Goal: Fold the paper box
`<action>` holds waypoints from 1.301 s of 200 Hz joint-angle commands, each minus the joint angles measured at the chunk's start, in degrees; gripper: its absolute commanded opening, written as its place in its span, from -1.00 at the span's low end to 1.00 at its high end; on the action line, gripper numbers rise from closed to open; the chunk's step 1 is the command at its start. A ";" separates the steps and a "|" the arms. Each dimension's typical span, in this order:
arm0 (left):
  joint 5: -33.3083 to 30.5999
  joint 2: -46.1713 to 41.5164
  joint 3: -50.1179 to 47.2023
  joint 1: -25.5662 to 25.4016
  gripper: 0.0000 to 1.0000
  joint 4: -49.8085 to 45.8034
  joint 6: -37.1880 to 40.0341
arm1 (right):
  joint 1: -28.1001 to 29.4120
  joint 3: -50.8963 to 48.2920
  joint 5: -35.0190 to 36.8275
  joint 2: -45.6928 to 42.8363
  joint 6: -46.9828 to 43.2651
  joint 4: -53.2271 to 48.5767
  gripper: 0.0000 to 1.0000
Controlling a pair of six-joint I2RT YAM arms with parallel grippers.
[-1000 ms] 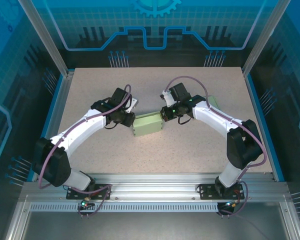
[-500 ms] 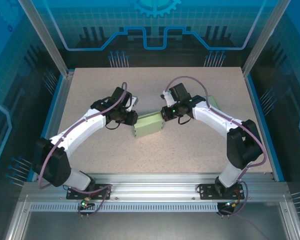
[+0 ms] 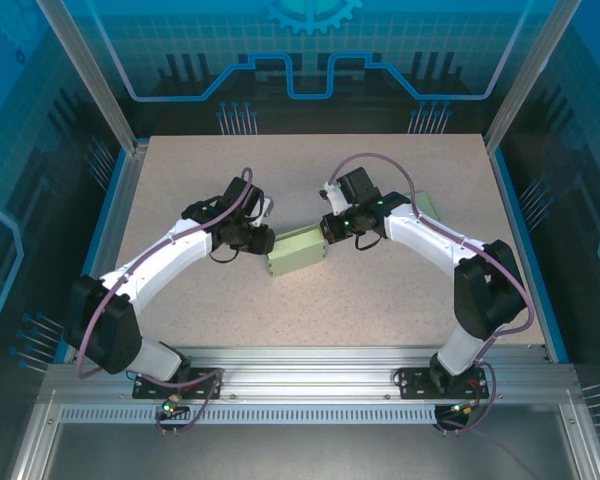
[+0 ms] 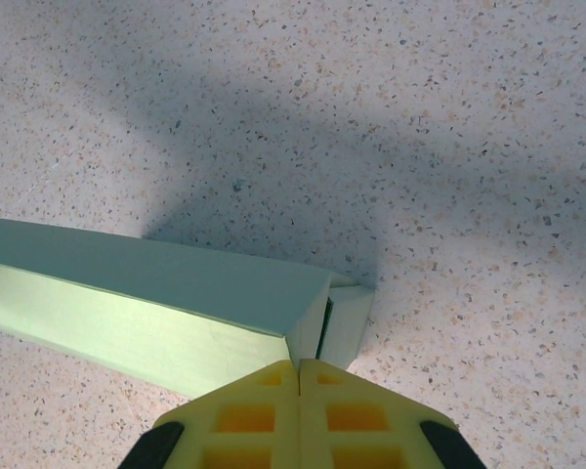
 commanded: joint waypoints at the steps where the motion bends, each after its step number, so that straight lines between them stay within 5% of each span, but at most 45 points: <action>1: -2.80 -0.69 0.76 -0.24 -0.38 -4.02 0.42 | 0.83 -1.32 0.34 -0.83 0.92 -1.39 -1.00; 68: -0.41 -0.73 0.61 -0.26 -0.70 -3.08 -0.80 | 0.82 -1.58 0.29 -0.73 1.00 -1.19 -1.00; 142: 10.38 -0.69 -2.12 -0.28 -0.74 3.41 -8.62 | 1.58 -1.29 -0.06 -0.38 1.27 -1.08 -1.00; 260: 11.26 -1.83 -6.82 0.18 -0.76 9.17 -14.42 | 2.33 -1.40 0.61 -0.64 1.23 -1.07 -1.00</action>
